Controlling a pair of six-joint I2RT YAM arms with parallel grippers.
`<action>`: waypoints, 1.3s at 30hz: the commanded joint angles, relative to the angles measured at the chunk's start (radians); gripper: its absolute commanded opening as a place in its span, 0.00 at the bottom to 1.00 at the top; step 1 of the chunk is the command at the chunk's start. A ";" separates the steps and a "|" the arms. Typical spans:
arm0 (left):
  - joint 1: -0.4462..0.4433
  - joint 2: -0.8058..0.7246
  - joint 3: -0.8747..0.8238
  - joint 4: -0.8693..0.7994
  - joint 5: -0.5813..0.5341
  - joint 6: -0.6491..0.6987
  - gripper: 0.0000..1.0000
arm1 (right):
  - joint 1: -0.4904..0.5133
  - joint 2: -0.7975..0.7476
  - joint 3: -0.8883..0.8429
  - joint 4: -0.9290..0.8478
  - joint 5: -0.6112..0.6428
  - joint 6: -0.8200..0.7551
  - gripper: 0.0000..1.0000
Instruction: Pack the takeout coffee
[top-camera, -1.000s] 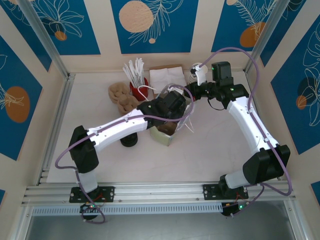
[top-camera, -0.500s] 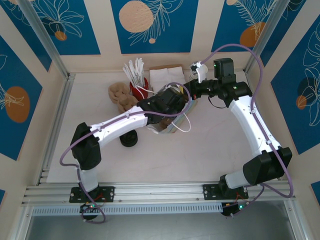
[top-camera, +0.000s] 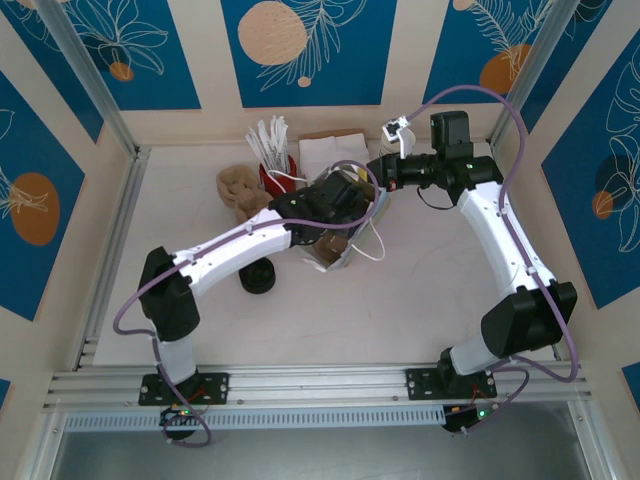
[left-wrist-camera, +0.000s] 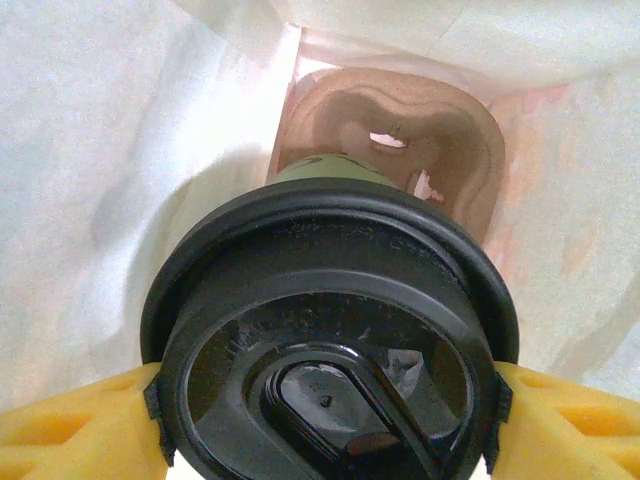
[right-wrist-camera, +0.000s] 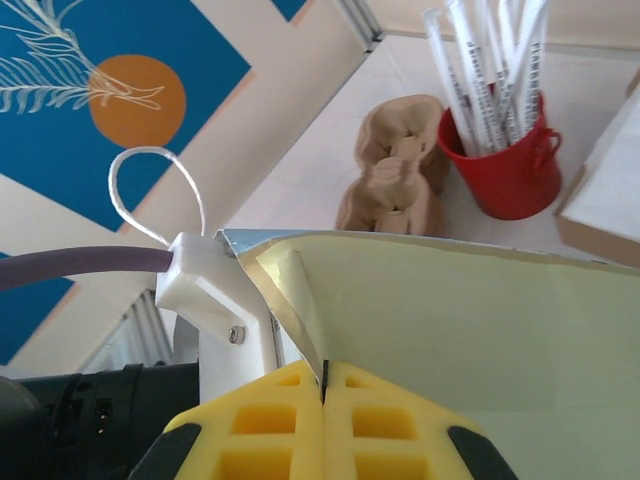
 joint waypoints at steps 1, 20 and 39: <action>-0.021 -0.075 0.033 -0.045 -0.036 0.004 0.73 | 0.021 0.021 0.030 0.005 -0.142 0.081 0.00; -0.064 -0.146 -0.065 -0.099 -0.091 -0.072 0.73 | 0.072 0.017 -0.102 0.003 -0.189 0.073 0.00; -0.031 -0.080 -0.108 -0.075 -0.055 -0.081 0.72 | 0.099 0.075 -0.026 -0.003 -0.162 -0.039 0.00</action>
